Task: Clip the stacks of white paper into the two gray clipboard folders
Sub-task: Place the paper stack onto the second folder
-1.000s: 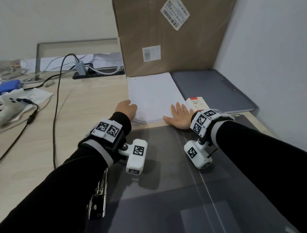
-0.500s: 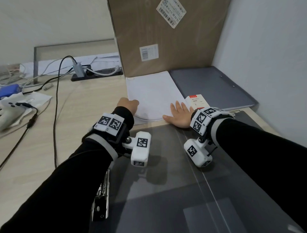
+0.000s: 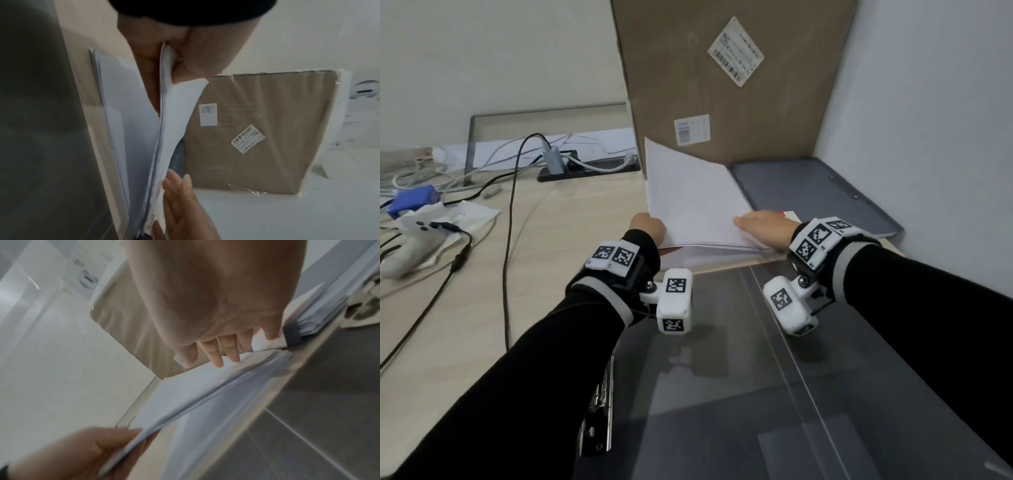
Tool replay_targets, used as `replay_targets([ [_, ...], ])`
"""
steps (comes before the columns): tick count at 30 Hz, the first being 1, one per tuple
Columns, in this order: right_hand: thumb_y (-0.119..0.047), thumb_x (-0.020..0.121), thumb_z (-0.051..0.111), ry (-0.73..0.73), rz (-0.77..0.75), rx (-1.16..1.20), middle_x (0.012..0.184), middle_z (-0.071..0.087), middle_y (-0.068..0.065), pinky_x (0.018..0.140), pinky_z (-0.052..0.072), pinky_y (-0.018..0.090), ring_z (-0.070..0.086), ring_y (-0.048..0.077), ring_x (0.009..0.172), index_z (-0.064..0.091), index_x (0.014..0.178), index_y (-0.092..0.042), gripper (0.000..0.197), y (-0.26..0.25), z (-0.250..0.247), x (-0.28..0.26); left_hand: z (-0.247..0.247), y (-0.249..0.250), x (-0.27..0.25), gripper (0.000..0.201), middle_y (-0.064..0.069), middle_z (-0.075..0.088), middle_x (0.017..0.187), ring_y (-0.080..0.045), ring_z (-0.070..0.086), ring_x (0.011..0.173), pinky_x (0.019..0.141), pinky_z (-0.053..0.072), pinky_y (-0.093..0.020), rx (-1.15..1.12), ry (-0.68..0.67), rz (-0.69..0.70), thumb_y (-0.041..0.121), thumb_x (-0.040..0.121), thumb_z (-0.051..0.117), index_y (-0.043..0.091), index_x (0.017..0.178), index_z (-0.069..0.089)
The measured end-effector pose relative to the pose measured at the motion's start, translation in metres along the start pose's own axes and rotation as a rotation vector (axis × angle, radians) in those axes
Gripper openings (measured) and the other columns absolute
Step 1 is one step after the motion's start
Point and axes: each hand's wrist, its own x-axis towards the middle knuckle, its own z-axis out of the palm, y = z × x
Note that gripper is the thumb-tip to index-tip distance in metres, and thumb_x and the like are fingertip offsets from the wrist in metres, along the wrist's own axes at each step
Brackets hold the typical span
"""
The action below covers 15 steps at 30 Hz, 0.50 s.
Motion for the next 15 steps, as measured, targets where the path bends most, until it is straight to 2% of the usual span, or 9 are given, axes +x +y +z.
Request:
replay_targets([
  [2, -0.038, 0.096, 0.046, 0.158, -0.025, 0.21, 0.15, 0.037, 0.008, 0.107, 0.029, 0.027, 0.038, 0.023, 0.137, 0.035, 0.144, -0.007, 0.059, 0.004, -0.013, -0.001, -0.01, -0.003, -0.007, 0.032, -0.024, 0.059, 0.121, -0.038, 0.06, 0.113, 0.095, 0.051, -0.049, -0.057, 0.014, 0.059, -0.005, 0.087, 0.038, -0.004, 0.112, 0.058],
  [4, -0.041, 0.088, 0.059, 0.207, 0.013, 0.437, 0.149, 0.038, 0.009, 0.103, 0.037, 0.034, 0.043, 0.025, 0.133, 0.024, 0.147, -0.011, 0.075, 0.01, -0.023, -0.003, -0.021, -0.005, -0.025, 0.034, -0.02, 0.061, 0.107, -0.033, 0.061, 0.1, 0.094, 0.05, -0.049, -0.16, -0.012, 0.114, -0.008, 0.088, 0.035, 0.0, 0.113, 0.056],
  [5, -0.042, 0.085, 0.063, 0.193, 0.046, 0.548, 0.146, 0.042, 0.009, 0.1, 0.04, 0.037, 0.046, 0.025, 0.129, 0.022, 0.147, -0.012, 0.08, 0.01, -0.027, -0.008, -0.027, -0.007, -0.036, 0.034, -0.015, 0.062, 0.102, -0.029, 0.061, 0.091, 0.086, 0.053, -0.046, -0.218, -0.06, 0.14, -0.008, 0.09, 0.034, 0.004, 0.117, 0.053],
  [6, -0.04, 0.084, 0.065, 0.182, 0.057, 0.655, 0.14, 0.048, 0.007, 0.096, 0.043, 0.038, 0.051, 0.025, 0.124, 0.027, 0.145, -0.011, 0.078, 0.012, -0.032, -0.011, -0.032, -0.01, -0.043, 0.033, -0.01, 0.062, 0.098, -0.027, 0.06, 0.084, 0.077, 0.054, -0.042, -0.276, -0.111, 0.167, -0.007, 0.093, 0.034, 0.008, 0.117, 0.05],
  [7, -0.036, 0.085, 0.065, 0.138, 0.041, 0.773, 0.131, 0.057, 0.007, 0.091, 0.047, 0.037, 0.056, 0.025, 0.117, 0.037, 0.14, -0.01, 0.067, 0.011, -0.036, -0.018, -0.038, -0.013, -0.053, 0.032, -0.007, 0.062, 0.095, -0.023, 0.06, 0.08, 0.07, 0.053, -0.037, -0.314, -0.166, 0.188, -0.006, 0.094, 0.034, 0.01, 0.118, 0.048],
  [9, -0.023, 0.092, 0.057, -0.005, -0.007, 1.025, 0.112, 0.066, 0.009, 0.076, 0.055, 0.033, 0.064, 0.027, 0.101, 0.051, 0.129, -0.007, 0.041, 0.008, -0.044, -0.033, -0.047, -0.018, -0.069, 0.031, -0.004, 0.062, 0.097, -0.02, 0.059, 0.08, 0.068, 0.05, -0.032, -0.346, -0.242, 0.226, -0.005, 0.095, 0.035, 0.012, 0.118, 0.047],
  [11, -0.011, 0.096, 0.045, -0.083, -0.056, 1.189, 0.113, 0.066, 0.012, 0.067, 0.059, 0.035, 0.07, 0.026, 0.091, 0.053, 0.126, -0.007, 0.031, 0.002, -0.048, -0.049, -0.053, -0.02, -0.082, 0.029, -0.003, 0.062, 0.1, -0.019, 0.06, 0.083, 0.068, 0.053, -0.032, -0.35, -0.287, 0.256, -0.003, 0.092, 0.043, 0.014, 0.115, 0.049],
  [13, -0.004, 0.097, 0.042, -0.012, -0.132, 1.221, 0.122, 0.062, 0.013, 0.075, 0.059, 0.039, 0.068, 0.026, 0.096, 0.051, 0.13, -0.006, 0.034, -0.003, -0.05, -0.06, -0.056, -0.017, -0.093, 0.036, -0.006, 0.062, 0.105, -0.02, 0.061, 0.089, 0.076, 0.055, -0.031, -0.33, -0.293, 0.304, 0.001, 0.081, 0.052, 0.011, 0.116, 0.05],
  [15, 0.0, 0.095, 0.045, 0.115, -0.215, 1.223, 0.13, 0.059, 0.015, 0.092, 0.052, 0.045, 0.062, 0.03, 0.111, 0.049, 0.133, -0.004, 0.039, -0.01, -0.05, -0.068, -0.058, -0.009, -0.101, 0.045, -0.012, 0.059, 0.113, -0.026, 0.058, 0.1, 0.091, 0.05, -0.039, -0.305, -0.228, 0.348, -0.002, 0.079, 0.052, 0.004, 0.123, 0.048],
])
